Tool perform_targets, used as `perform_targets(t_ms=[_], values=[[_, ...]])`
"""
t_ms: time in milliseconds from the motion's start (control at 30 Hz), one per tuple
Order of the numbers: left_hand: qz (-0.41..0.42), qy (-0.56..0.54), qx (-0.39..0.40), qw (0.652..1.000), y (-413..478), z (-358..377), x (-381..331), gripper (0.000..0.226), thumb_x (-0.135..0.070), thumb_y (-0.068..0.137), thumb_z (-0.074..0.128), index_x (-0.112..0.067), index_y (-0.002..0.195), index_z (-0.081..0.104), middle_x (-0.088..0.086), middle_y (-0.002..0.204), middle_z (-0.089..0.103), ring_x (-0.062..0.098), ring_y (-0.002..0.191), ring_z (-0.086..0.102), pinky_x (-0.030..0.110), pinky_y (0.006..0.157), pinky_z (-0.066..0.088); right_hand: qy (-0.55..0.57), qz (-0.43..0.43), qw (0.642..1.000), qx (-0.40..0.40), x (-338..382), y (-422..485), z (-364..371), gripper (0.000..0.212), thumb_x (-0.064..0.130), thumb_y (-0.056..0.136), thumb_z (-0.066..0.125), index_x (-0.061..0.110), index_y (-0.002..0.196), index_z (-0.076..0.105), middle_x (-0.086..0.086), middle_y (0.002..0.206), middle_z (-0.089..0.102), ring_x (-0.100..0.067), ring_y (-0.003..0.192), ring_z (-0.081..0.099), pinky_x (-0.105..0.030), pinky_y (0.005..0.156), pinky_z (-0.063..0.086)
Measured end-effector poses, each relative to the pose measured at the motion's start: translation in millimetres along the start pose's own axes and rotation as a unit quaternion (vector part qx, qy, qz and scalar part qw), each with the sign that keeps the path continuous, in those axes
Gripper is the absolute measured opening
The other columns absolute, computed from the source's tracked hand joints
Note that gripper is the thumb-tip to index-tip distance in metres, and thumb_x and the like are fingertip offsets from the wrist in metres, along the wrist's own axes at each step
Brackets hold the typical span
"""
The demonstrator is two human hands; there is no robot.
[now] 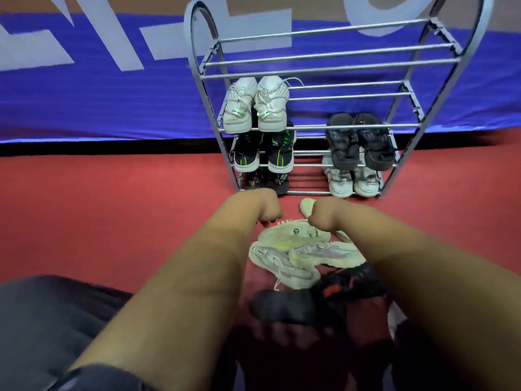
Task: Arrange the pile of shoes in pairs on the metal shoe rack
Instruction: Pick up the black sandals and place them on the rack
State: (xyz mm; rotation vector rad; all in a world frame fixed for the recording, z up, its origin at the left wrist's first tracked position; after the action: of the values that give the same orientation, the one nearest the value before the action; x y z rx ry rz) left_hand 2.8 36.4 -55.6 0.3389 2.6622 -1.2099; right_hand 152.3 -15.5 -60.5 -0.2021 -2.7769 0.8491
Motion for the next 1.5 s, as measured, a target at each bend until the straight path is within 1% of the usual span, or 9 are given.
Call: perform_targets(t_ms=[100, 233, 333, 567, 833, 1033, 1167, 1367, 1500], values=[[-0.025, 0.04, 0.029, 0.998, 15.6, 78.4, 23.7, 0.023, -0.028, 0.099, 0.064, -0.007, 0.102, 0.074, 0.008, 0.082, 0.073, 0.027, 0.074, 0.067, 0.031, 0.07, 0.051, 0.013, 0.01, 0.999, 0.045, -25.9, -2.8, 72.5, 0.039, 0.033, 0.101, 0.054, 0.004, 0.121, 0.071, -0.02, 0.132, 0.068, -0.036, 0.118, 0.064, -0.033, 0.088, 0.045], [-0.012, 0.07, 0.037, 0.997, 25.8, 160.4, 42.5, 0.026, -0.02, 0.099, 0.063, -0.01, 0.12, 0.074, 0.012, 0.119, 0.072, 0.027, 0.096, 0.06, 0.032, 0.084, 0.049, 0.005, 0.049, 0.993, 0.11, -66.2, -14.5, 154.5, 0.026, 0.033, 0.101, 0.059, 0.012, 0.096, 0.073, -0.016, 0.114, 0.076, -0.03, 0.087, 0.065, -0.033, 0.08, 0.054], [-0.033, 0.062, 0.055, 0.996, 31.9, 212.1, 68.6, 0.03, -0.027, 0.098, 0.061, -0.021, 0.126, 0.07, 0.006, 0.129, 0.071, 0.026, 0.106, 0.065, 0.038, 0.094, 0.052, -0.024, 0.048, 0.987, 0.149, -82.4, -20.9, 187.1, 0.035, 0.053, 0.097, 0.067, 0.025, 0.114, 0.077, -0.007, 0.115, 0.074, -0.029, 0.102, 0.067, -0.031, 0.085, 0.051], [-0.104, 0.027, 0.031, 0.994, 26.3, 243.8, 93.7, 0.064, -0.026, 0.097, 0.065, -0.013, 0.156, 0.043, 0.016, 0.153, 0.049, 0.035, 0.137, 0.054, 0.042, 0.11, 0.047, -0.038, 0.004, 0.991, 0.132, -73.2, -25.9, 204.6, 0.064, 0.03, 0.092, 0.068, 0.039, 0.152, 0.046, -0.004, 0.143, 0.05, -0.034, 0.124, 0.057, -0.036, 0.096, 0.047], [-0.224, -0.152, 0.019, 0.963, 29.1, 246.2, 131.7, 0.054, -0.024, 0.08, 0.089, -0.003, 0.125, 0.069, 0.013, 0.113, 0.073, 0.031, 0.104, 0.074, 0.04, 0.095, 0.061, -0.127, -0.025, 0.988, 0.089, -64.2, -8.4, 232.0, 0.088, 0.019, 0.09, 0.07, 0.025, 0.163, 0.019, -0.003, 0.164, 0.027, -0.035, 0.136, 0.046, -0.051, 0.107, 0.045], [-0.241, -0.295, 0.082, 0.921, 30.9, 255.1, 143.4, 0.071, -0.032, 0.079, 0.09, -0.005, 0.138, 0.061, 0.015, 0.135, 0.067, 0.037, 0.126, 0.064, 0.04, 0.098, 0.053, -0.112, -0.036, 0.988, 0.104, -69.1, 2.4, 242.5, 0.096, 0.012, 0.09, 0.067, 0.027, 0.168, 0.014, 0.003, 0.17, 0.012, -0.036, 0.139, 0.042, -0.052, 0.108, 0.049], [-0.253, -0.416, 0.078, 0.87, 27.1, 248.8, 141.9, 0.048, -0.047, 0.076, 0.089, -0.021, 0.112, 0.071, -0.004, 0.089, 0.072, 0.013, 0.076, 0.064, 0.027, 0.071, 0.05, -0.114, -0.056, 0.987, 0.1, -69.8, 6.3, 224.7, 0.094, 0.022, 0.088, 0.066, 0.029, 0.168, 0.017, 0.0, 0.166, 0.022, -0.033, 0.138, 0.047, -0.046, 0.104, 0.051], [-0.137, -0.474, 0.027, 0.869, 28.0, 156.2, 86.6, 0.009, -0.023, 0.088, 0.078, -0.017, 0.095, 0.075, 0.003, 0.086, 0.078, 0.016, 0.065, 0.073, 0.025, 0.059, 0.059, -0.078, -0.058, 0.995, 0.002, -59.7, 11.6, 178.4, 0.07, 0.054, 0.068, 0.074, 0.028, 0.13, 0.056, 0.0, 0.125, 0.048, -0.027, 0.105, 0.062, -0.04, 0.081, 0.056], [-0.023, -0.404, -0.073, 0.912, 16.6, 65.5, 47.2, 0.034, -0.016, 0.056, 0.088, -0.014, 0.079, 0.062, 0.008, 0.074, 0.066, 0.024, 0.065, 0.065, 0.03, 0.057, 0.052, 0.071, -0.013, 0.995, -0.069, -59.9, 11.0, 131.2, 0.07, 0.066, 0.057, 0.075, 0.027, 0.113, 0.057, 0.002, 0.111, 0.048, -0.028, 0.093, 0.062, -0.039, 0.074, 0.053]])
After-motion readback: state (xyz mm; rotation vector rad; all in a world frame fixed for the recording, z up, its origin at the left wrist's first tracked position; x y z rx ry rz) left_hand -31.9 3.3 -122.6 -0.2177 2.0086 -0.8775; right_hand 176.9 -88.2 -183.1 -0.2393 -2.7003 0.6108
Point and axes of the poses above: each hand's wrist, its own y-axis towards the middle knuckle, its own z-axis out of the palm, x = y × z, the point moved 10 cm from there along y, towards the middle knuckle
